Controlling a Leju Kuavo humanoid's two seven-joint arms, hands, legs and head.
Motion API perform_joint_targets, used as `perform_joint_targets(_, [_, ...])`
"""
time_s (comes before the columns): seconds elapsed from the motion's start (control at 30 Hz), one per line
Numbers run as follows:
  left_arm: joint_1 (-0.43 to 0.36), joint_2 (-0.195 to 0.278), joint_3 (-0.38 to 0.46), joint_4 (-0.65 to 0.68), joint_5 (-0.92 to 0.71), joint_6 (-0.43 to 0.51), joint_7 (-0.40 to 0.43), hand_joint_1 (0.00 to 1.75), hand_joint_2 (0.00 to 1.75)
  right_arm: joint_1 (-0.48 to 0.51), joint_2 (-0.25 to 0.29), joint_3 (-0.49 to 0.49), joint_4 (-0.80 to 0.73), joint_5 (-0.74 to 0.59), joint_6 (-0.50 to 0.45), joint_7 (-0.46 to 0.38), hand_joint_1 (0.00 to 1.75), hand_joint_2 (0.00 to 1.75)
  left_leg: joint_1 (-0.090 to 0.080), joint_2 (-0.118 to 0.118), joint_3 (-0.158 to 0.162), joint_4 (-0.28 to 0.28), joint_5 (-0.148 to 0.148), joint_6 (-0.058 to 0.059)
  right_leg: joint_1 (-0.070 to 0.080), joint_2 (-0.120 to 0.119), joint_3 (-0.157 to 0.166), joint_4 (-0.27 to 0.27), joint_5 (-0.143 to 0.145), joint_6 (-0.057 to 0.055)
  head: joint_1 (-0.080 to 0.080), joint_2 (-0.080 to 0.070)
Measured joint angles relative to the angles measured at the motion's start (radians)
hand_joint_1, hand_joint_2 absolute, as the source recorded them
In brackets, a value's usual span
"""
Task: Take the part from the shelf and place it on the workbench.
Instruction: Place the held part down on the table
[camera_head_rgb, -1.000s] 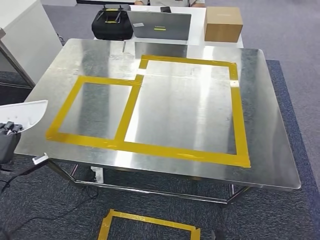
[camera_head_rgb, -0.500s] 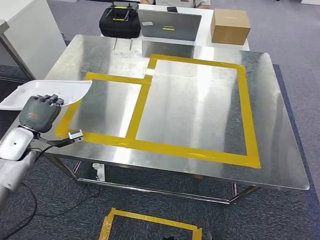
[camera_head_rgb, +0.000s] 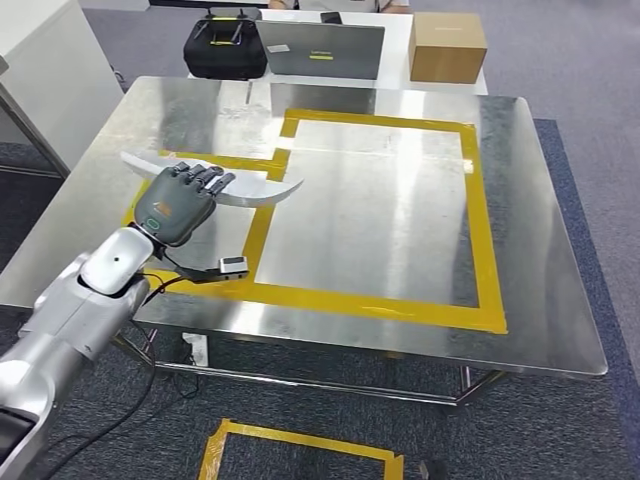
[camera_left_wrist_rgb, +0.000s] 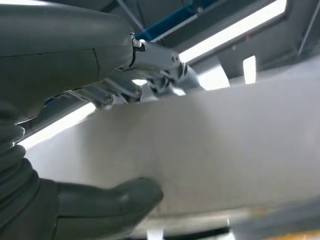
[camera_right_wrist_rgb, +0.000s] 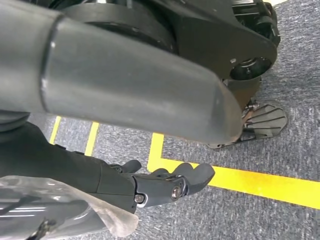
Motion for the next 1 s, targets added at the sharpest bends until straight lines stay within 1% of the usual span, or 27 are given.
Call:
perform_joint_targets(0.03, [-0.001,0.0,-0.012,-0.014,0.004,-0.003,0.007,0.0,0.0,0.0,0.0,0.0,0.0,0.002,0.002,-0.002,0.0,0.0,-0.001,0.0,0.03,-0.066,0.031,0.003,0.001,0.0,0.001,0.001,-0.002,0.003,0.0,0.0])
perform_joint_targets(0.07, [-0.004,0.0,-0.023,-0.026,0.007,-0.005,0.014,0.0,0.0,0.0,0.0,0.0,0.0,0.003,0.005,-0.003,0.0,0.0,-0.003,0.0,0.055,-0.124,0.05,0.008,0.002,0.0,0.0,0.002,-0.003,0.006,0.0,0.0])
perform_joint_targets(0.1, [-0.005,0.001,-0.033,-0.036,0.007,-0.007,0.02,0.0,0.0,0.0,0.0,0.0,0.0,0.004,0.007,-0.004,0.0,0.0,-0.006,0.0,0.069,-0.158,0.056,0.013,0.003,0.0,-0.002,0.002,-0.003,0.011,0.001,0.0])
perform_joint_targets(0.17, [-0.005,0.003,-0.049,-0.048,0.009,-0.008,0.028,0.0,0.0,0.0,0.0,0.0,0.0,0.006,0.009,-0.004,0.0,0.0,-0.011,-0.001,0.074,-0.176,0.051,0.023,0.003,-0.001,-0.006,0.001,-0.001,0.022,0.001,0.0])
perform_joint_targets(0.2, [-0.003,0.004,-0.055,-0.054,0.012,-0.005,0.029,0.0,0.0,0.0,0.0,0.0,0.0,0.007,0.009,-0.004,0.0,0.0,-0.01,-0.001,0.075,-0.179,0.054,0.03,0.001,-0.001,-0.009,0.002,-0.003,0.027,0.001,0.0])
perform_joint_targets(0.23, [-0.003,0.005,-0.059,-0.058,0.015,-0.003,0.031,0.0,0.0,0.001,-0.001,0.0,0.0,0.007,0.009,-0.003,0.0,0.0,-0.008,-0.001,0.078,-0.183,0.056,0.037,0.001,-0.002,-0.014,0.009,-0.011,0.032,0.002,0.0])
perform_joint_targets(0.27, [-0.003,0.006,-0.062,-0.061,0.02,0.0,0.032,0.0,0.0,0.001,-0.002,0.0,0.0,0.007,0.009,-0.003,0.0,0.0,-0.006,-0.001,0.08,-0.188,0.059,0.045,0.0,-0.002,-0.026,0.034,-0.028,0.035,0.004,0.0])
perform_joint_targets(0.3, [-0.003,0.006,-0.066,-0.064,0.022,0.002,0.032,0.0,0.0,0.002,-0.002,0.0,0.0,0.008,0.009,-0.003,0.0,0.0,-0.004,0.0,0.082,-0.192,0.062,0.05,0.0,-0.002,-0.049,0.08,-0.054,0.038,0.006,0.0])
perform_joint_targets(0.37, [0.003,0.007,-0.074,-0.067,0.025,0.004,0.034,0.0,0.0,0.002,-0.003,0.0,0.0,0.008,0.009,-0.003,0.0,0.0,-0.006,0.0,0.082,-0.192,0.062,0.055,0.0,-0.003,-0.111,0.211,-0.111,0.041,0.01,0.0])
perform_joint_targets(0.4, [0.008,0.007,-0.077,-0.067,0.026,0.004,0.034,0.0,0.0,0.002,-0.003,0.0,0.0,0.008,0.009,-0.003,0.0,0.0,-0.007,0.0,0.081,-0.192,0.062,0.055,0.0,-0.003,-0.136,0.261,-0.124,0.042,0.01,0.0])
perform_joint_targets(0.43, [0.012,0.007,-0.08,-0.067,0.026,0.004,0.034,0.0,0.0,0.003,-0.003,0.0,0.0,0.008,0.009,-0.002,0.0,0.0,-0.007,0.0,0.082,-0.191,0.062,0.055,0.0,-0.003,-0.145,0.276,-0.119,0.043,0.01,0.0])
perform_joint_targets(0.47, [0.014,0.007,-0.083,-0.067,0.026,0.004,0.035,0.0,0.0,0.004,-0.004,0.0,0.0,0.008,0.009,-0.002,0.0,0.0,-0.007,-0.001,0.082,-0.191,0.061,0.055,0.0,-0.003,-0.134,0.252,-0.097,0.043,0.01,0.0])
perform_joint_targets(0.5, [0.015,0.007,-0.085,-0.068,0.026,0.005,0.035,0.0,0.0,0.005,-0.004,0.0,0.0,0.008,0.009,-0.002,0.0,0.0,-0.007,-0.001,0.082,-0.19,0.061,0.054,-0.001,-0.004,-0.105,0.192,-0.062,0.041,0.011,0.0])
perform_joint_targets(0.53, [0.015,0.007,-0.087,-0.069,0.027,0.005,0.035,0.0,0.0,0.004,-0.005,0.0,0.0,0.008,0.009,-0.002,0.0,0.0,-0.007,-0.002,0.082,-0.188,0.059,0.051,-0.001,-0.005,-0.068,0.121,-0.035,0.04,0.011,0.0])
perform_joint_targets(0.57, [0.014,0.008,-0.089,-0.07,0.027,0.005,0.035,0.0,0.0,0.003,-0.005,0.0,0.0,0.008,0.009,-0.002,0.0,0.0,-0.009,-0.002,0.081,-0.185,0.058,0.047,0.0,-0.005,-0.035,0.06,-0.017,0.037,0.01,0.0])
perform_joint_targets(0.6, [0.014,0.009,-0.091,-0.072,0.027,0.005,0.036,0.0,0.0,0.002,-0.006,0.0,0.0,0.008,0.009,-0.002,0.0,0.0,-0.011,-0.003,0.08,-0.184,0.057,0.042,0.0,-0.005,-0.012,0.02,-0.008,0.034,0.01,0.0])
perform_joint_targets(0.63, [0.014,0.009,-0.092,-0.073,0.027,0.006,0.036,0.0,0.0,0.001,-0.006,0.0,0.0,0.008,0.009,-0.002,0.0,0.0,-0.013,-0.003,0.079,-0.183,0.058,0.037,0.001,-0.004,-0.002,0.004,-0.009,0.031,0.01,0.0])
perform_joint_targets(0.7, [0.014,0.01,-0.095,-0.074,0.027,0.006,0.036,0.0,0.0,0.002,-0.006,0.0,0.0,0.008,0.009,-0.002,0.0,0.0,-0.012,-0.003,0.078,-0.184,0.059,0.026,0.001,-0.002,0.001,0.001,-0.005,0.021,0.01,0.0])
perform_joint_targets(0.73, [0.013,0.011,-0.095,-0.075,0.028,0.007,0.036,0.0,0.0,0.003,-0.006,-0.001,0.0,0.008,0.008,-0.002,0.0,0.0,-0.011,-0.002,0.076,-0.179,0.053,0.021,0.0,-0.002,0.001,0.0,-0.004,0.016,0.009,0.0])
perform_joint_targets(0.77, [0.012,0.012,-0.095,-0.076,0.03,0.007,0.036,0.0,0.0,0.003,-0.006,-0.001,0.0,0.008,0.008,-0.002,0.0,0.0,-0.01,-0.002,0.067,-0.156,0.037,0.015,-0.002,-0.003,0.003,-0.002,-0.002,0.011,0.008,0.0])
perform_joint_targets(0.8, [0.012,0.014,-0.095,-0.077,0.033,0.008,0.036,0.0,0.0,0.003,-0.006,-0.001,0.0,0.008,0.008,-0.002,0.0,0.0,-0.009,-0.001,0.049,-0.114,0.011,0.01,-0.004,-0.004,0.004,-0.004,-0.001,0.006,0.007,0.0])
perform_joint_targets(0.87, [0.015,0.017,-0.096,-0.077,0.038,0.009,0.036,0.0,0.0,0.003,-0.006,-0.001,0.0,0.008,0.009,-0.002,0.0,0.0,-0.007,-0.001,-0.007,0.016,-0.052,0.002,-0.004,-0.005,0.004,-0.003,-0.001,0.001,0.006,0.0])
perform_joint_targets(0.9, [0.019,0.018,-0.097,-0.077,0.04,0.009,0.036,0.0,0.0,0.003,-0.006,-0.001,0.0,0.008,0.009,-0.002,0.0,0.0,-0.007,-0.001,-0.03,0.07,-0.071,0.0,-0.003,-0.006,0.004,-0.003,0.0,0.0,0.006,0.0])
perform_joint_targets(0.93, [0.023,0.02,-0.097,-0.077,0.042,0.01,0.037,0.0,0.0,0.003,-0.006,-0.001,0.0,0.009,0.009,-0.002,0.0,0.0,-0.007,-0.001,-0.041,0.095,-0.074,0.0,-0.003,-0.005,0.004,-0.002,0.001,-0.001,0.006,0.0])
perform_joint_targets(0.97, [0.026,0.021,-0.098,-0.077,0.047,0.012,0.038,0.0,0.0,0.003,-0.006,-0.001,0.0,0.009,0.009,-0.002,0.0,0.0,-0.006,-0.001,-0.032,0.081,-0.059,0.002,-0.003,-0.005,0.004,-0.001,0.002,-0.001,0.006,0.0])
perform_joint_targets(1.0, [0.028,0.023,-0.097,-0.079,0.054,0.014,0.038,0.0,0.0,0.004,-0.006,-0.001,0.0,0.01,0.009,-0.002,0.0,0.0,-0.007,-0.001,-0.007,0.031,-0.028,0.006,-0.002,-0.004,0.005,-0.001,0.002,-0.001,0.006,0.0])
